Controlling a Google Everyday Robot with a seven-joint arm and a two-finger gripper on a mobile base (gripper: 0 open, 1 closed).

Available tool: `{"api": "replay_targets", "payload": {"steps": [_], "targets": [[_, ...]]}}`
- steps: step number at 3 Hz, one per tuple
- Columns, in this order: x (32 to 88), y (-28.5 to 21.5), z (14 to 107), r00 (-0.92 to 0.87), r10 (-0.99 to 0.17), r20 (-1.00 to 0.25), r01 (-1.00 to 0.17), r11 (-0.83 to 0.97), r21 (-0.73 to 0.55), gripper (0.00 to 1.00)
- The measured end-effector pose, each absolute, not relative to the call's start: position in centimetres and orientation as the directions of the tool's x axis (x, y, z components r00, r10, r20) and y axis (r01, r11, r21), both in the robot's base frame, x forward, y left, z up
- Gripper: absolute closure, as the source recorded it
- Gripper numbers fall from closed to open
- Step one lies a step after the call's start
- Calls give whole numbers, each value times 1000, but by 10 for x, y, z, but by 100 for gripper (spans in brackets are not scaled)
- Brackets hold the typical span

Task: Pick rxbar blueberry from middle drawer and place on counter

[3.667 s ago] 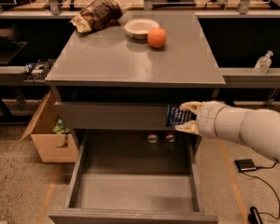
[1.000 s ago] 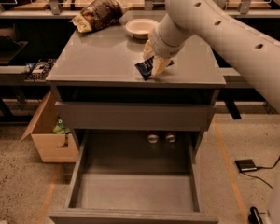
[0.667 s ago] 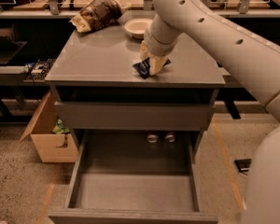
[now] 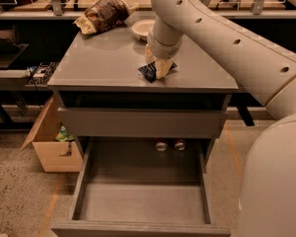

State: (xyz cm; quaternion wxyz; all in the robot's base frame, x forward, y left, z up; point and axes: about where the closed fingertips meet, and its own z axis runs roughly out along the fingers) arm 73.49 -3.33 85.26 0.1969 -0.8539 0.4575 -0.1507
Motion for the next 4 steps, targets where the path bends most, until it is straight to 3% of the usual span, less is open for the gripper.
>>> {"api": "replay_targets", "payload": {"steps": [4], "targets": [[741, -29, 849, 553, -826, 114, -721, -542, -432, 100]]}}
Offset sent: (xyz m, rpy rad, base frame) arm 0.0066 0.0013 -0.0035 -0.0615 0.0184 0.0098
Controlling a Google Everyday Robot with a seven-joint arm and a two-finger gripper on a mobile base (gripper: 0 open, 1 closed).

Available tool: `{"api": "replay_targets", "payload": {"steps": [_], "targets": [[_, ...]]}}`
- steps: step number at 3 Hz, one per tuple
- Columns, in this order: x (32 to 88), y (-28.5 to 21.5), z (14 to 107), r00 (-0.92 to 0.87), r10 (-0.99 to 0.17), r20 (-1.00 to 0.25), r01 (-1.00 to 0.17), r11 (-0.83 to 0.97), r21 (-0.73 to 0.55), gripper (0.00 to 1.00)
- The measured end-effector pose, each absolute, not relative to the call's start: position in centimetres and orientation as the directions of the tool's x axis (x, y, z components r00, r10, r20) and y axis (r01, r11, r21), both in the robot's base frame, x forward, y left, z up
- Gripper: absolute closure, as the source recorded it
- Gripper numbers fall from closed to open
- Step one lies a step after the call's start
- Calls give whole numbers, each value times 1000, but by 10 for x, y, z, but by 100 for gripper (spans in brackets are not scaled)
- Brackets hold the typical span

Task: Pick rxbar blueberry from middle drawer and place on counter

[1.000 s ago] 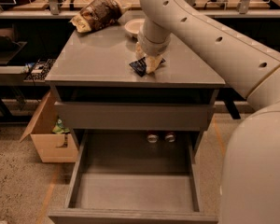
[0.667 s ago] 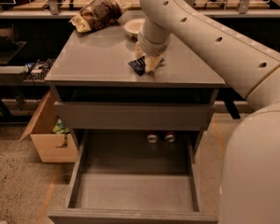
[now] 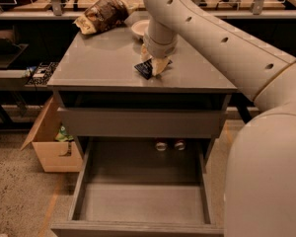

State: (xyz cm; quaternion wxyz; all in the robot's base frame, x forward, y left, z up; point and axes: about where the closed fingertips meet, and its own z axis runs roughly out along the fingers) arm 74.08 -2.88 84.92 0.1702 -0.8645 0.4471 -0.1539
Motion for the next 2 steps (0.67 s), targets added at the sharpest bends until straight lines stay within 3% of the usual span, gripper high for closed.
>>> {"api": "replay_targets", "payload": {"steps": [2], "targets": [[744, -24, 861, 560, -819, 129, -703, -551, -449, 100]]}}
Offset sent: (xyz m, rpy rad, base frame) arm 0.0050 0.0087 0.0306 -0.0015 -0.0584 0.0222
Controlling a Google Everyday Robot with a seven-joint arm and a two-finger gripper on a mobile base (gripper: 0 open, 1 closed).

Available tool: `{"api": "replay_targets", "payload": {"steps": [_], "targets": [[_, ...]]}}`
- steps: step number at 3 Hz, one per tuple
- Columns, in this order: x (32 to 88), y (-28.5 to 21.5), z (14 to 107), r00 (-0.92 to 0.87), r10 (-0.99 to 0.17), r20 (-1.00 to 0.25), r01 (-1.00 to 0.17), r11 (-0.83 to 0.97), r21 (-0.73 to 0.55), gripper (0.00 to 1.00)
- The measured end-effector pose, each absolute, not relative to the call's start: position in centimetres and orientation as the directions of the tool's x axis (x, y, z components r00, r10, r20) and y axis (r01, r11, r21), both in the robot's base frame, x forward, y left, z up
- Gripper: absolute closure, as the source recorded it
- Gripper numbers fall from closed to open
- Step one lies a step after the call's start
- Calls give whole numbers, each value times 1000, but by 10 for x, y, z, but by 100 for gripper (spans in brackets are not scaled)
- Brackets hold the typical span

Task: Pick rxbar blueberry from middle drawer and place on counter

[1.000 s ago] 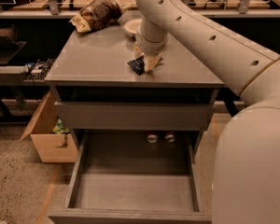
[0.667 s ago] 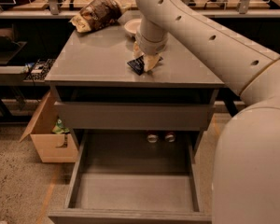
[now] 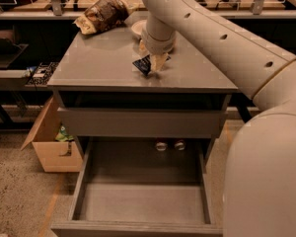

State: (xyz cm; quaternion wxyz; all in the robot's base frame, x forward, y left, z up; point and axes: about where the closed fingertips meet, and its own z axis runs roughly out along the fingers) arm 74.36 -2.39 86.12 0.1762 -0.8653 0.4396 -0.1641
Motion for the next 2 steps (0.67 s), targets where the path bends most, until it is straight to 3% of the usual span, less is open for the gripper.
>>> {"api": "replay_targets", "payload": {"steps": [2], "targets": [[744, -23, 855, 563, -817, 126, -705, -554, -442, 59]]}}
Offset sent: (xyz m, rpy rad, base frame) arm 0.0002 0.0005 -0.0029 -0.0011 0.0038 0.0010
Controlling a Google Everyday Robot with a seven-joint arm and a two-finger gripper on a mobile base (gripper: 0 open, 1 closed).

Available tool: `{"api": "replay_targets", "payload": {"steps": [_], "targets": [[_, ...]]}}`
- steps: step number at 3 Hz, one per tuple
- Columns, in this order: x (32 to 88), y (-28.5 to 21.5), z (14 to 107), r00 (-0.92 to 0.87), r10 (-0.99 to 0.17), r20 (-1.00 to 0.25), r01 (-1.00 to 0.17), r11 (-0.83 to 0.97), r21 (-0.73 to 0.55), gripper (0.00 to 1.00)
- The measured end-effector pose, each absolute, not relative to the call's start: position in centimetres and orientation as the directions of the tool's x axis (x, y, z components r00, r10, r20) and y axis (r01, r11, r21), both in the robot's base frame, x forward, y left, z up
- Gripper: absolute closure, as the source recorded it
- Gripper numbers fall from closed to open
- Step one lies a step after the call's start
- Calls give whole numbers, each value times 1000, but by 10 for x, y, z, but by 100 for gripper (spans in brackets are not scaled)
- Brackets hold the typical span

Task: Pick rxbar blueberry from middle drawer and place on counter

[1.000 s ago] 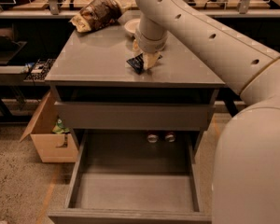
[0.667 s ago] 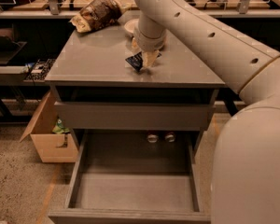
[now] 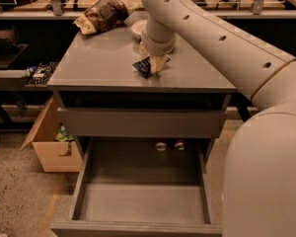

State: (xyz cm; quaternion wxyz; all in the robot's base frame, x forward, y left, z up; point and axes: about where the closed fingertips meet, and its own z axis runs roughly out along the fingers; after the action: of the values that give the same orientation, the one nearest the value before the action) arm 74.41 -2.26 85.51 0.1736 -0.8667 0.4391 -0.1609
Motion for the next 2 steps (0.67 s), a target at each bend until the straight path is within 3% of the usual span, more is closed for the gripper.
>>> {"api": "replay_targets", "payload": {"steps": [2], "targets": [[745, -21, 849, 566, -815, 124, -707, -557, -435, 13]]}}
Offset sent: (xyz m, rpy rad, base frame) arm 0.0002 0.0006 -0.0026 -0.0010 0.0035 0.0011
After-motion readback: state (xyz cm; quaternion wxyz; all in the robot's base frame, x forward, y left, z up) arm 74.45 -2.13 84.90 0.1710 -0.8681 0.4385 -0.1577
